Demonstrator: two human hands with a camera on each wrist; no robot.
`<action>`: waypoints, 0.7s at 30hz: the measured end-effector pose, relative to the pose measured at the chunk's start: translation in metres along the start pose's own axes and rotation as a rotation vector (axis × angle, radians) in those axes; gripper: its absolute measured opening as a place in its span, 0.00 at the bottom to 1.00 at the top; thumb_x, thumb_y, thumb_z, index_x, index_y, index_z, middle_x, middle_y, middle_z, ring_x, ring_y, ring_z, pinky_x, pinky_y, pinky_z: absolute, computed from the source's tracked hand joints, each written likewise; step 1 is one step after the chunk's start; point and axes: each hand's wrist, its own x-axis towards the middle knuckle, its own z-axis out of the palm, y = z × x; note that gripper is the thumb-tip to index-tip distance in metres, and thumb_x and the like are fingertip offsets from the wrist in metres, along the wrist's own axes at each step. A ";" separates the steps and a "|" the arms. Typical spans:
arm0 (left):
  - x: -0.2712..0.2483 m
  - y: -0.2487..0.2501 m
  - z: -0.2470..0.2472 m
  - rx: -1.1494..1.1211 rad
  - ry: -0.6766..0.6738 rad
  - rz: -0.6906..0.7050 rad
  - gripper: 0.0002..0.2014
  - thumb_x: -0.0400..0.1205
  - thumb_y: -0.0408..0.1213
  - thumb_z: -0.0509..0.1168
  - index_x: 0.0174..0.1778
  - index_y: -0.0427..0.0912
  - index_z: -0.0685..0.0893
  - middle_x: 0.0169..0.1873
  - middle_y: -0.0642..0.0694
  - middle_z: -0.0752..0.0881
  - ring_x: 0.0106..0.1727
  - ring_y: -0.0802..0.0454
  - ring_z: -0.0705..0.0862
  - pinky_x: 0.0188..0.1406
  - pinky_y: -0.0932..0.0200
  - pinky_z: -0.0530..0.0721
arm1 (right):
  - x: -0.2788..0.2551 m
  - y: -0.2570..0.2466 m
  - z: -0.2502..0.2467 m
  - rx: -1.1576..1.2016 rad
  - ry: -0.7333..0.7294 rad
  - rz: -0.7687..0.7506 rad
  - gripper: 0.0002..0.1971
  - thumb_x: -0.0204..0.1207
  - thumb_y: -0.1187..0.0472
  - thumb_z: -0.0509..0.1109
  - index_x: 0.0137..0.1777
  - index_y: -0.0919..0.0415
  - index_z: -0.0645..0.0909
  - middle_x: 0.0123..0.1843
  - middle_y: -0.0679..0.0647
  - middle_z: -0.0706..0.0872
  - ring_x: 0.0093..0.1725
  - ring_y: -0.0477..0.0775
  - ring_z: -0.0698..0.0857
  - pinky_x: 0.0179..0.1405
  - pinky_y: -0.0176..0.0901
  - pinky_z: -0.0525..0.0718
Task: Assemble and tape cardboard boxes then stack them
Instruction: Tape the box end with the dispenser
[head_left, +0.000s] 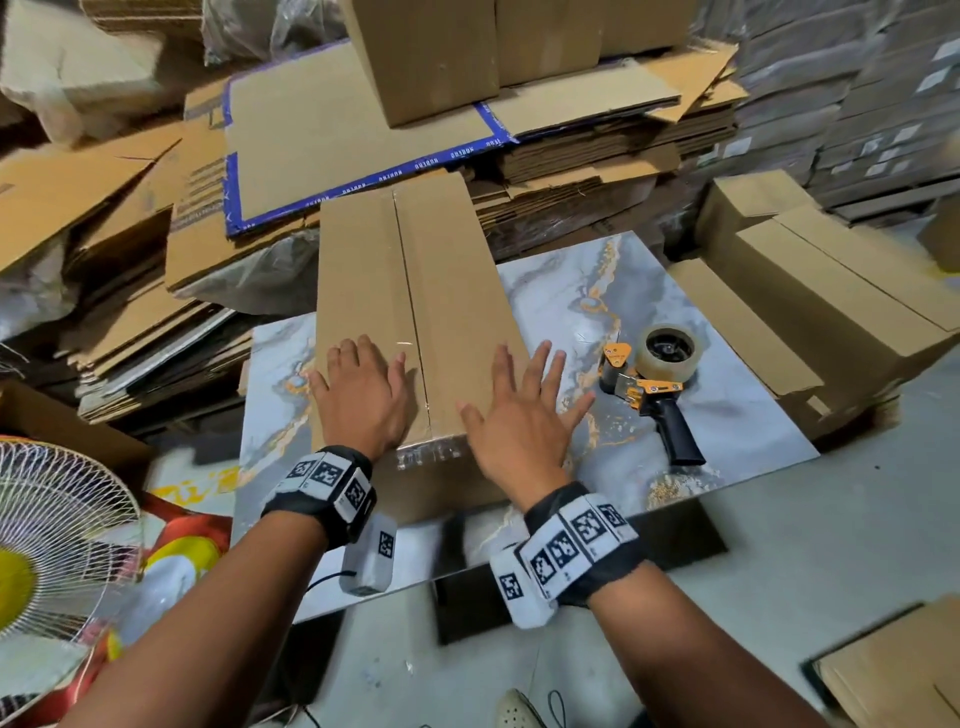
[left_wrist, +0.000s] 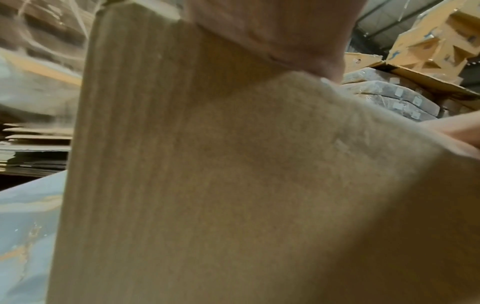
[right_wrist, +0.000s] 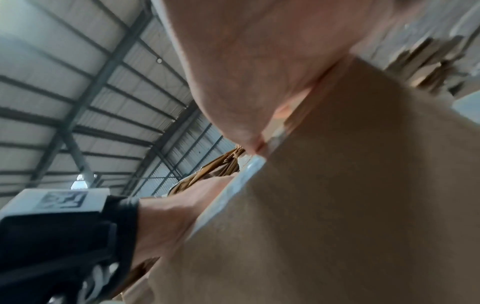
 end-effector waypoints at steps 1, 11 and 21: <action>0.000 0.000 -0.001 0.000 0.000 -0.004 0.31 0.91 0.55 0.48 0.84 0.36 0.66 0.82 0.36 0.69 0.84 0.37 0.63 0.82 0.30 0.57 | 0.000 0.010 -0.002 0.009 -0.014 0.023 0.39 0.86 0.36 0.52 0.89 0.45 0.37 0.89 0.65 0.30 0.87 0.67 0.29 0.77 0.87 0.39; 0.000 0.003 0.000 0.028 -0.025 -0.027 0.31 0.91 0.52 0.47 0.84 0.35 0.64 0.82 0.33 0.69 0.84 0.34 0.62 0.82 0.31 0.56 | 0.006 -0.022 -0.001 -0.192 -0.001 -0.110 0.41 0.86 0.34 0.47 0.89 0.53 0.33 0.88 0.68 0.29 0.86 0.67 0.26 0.76 0.88 0.34; -0.002 0.010 -0.003 0.049 -0.073 -0.062 0.33 0.90 0.56 0.45 0.85 0.34 0.63 0.82 0.33 0.68 0.85 0.34 0.61 0.83 0.29 0.54 | 0.038 0.007 -0.017 -0.205 0.004 -0.307 0.36 0.86 0.63 0.57 0.90 0.54 0.44 0.91 0.64 0.39 0.89 0.61 0.37 0.86 0.64 0.38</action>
